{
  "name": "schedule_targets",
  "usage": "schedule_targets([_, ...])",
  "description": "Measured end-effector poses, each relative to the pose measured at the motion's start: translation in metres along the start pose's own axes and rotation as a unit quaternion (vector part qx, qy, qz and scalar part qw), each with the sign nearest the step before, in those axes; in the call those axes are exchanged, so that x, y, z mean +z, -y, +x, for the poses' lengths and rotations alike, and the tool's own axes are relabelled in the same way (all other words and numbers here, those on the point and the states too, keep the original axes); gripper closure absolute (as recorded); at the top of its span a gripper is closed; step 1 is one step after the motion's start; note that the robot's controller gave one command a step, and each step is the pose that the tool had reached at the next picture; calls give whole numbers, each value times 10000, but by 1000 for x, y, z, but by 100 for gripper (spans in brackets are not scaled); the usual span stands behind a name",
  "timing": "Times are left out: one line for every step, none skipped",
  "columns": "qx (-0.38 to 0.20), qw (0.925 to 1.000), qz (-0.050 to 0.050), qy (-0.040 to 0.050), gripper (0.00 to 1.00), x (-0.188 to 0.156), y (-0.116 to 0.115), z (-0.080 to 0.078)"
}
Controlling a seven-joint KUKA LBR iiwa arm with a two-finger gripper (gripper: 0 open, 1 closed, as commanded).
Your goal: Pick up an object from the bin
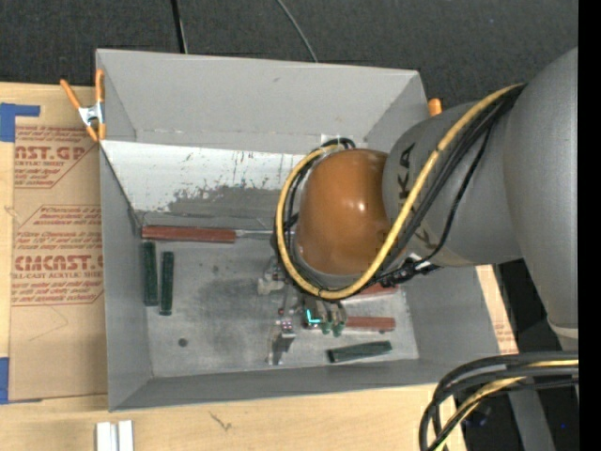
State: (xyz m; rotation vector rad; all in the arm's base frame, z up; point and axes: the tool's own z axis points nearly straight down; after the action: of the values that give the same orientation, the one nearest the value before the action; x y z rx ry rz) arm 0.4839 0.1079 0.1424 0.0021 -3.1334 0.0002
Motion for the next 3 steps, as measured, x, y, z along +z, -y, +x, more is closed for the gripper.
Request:
schedule_targets([6,10000,-6,38,0,-4,1,-2])
schedule_targets([334,9994,-10,48,0,35,62,-9])
schedule_targets([116,9999,0,37,0,-7,131,-46])
